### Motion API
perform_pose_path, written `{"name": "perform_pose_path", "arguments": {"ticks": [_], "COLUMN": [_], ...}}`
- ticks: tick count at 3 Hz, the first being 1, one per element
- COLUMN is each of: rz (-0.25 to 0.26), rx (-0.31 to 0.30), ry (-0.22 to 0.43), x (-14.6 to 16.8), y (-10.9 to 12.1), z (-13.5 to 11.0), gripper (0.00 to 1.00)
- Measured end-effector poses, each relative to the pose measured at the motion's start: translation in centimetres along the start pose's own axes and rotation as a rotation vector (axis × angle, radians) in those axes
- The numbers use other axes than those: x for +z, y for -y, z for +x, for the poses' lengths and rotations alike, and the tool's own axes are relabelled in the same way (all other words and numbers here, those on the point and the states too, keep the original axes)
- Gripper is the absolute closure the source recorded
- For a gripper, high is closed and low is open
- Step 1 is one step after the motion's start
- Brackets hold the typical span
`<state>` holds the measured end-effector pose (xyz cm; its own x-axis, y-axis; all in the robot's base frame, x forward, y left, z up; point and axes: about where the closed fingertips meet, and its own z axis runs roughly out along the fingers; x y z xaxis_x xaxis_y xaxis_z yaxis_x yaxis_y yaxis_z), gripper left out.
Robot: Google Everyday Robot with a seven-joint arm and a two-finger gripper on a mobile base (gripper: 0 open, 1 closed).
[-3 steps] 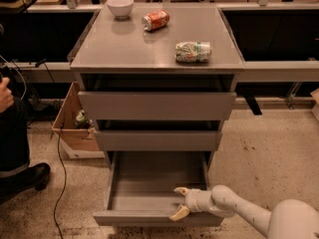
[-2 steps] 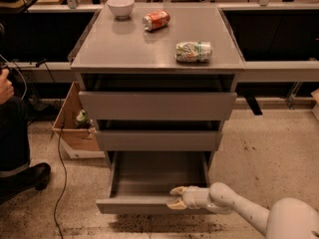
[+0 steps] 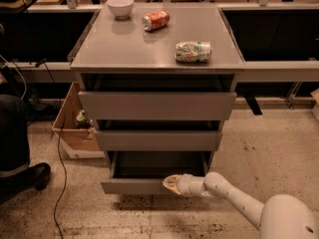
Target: Close bottom drawer
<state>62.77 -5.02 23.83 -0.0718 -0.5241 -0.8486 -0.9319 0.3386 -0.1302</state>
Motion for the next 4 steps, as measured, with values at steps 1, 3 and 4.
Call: {"name": "perform_pose_path", "arguments": {"ticks": [1,3,4], "rz": [0.027,-0.011,-0.014], "rx": [-0.039,-0.051,-0.044], "ry": [0.045,0.039,0.046], "x": [-1.0,-1.9,-0.6], "y": [1.5,-1.8,-1.6], "z": [-2.6,-0.3,1.0], "gripper": [0.93,1.00,1.00]}}
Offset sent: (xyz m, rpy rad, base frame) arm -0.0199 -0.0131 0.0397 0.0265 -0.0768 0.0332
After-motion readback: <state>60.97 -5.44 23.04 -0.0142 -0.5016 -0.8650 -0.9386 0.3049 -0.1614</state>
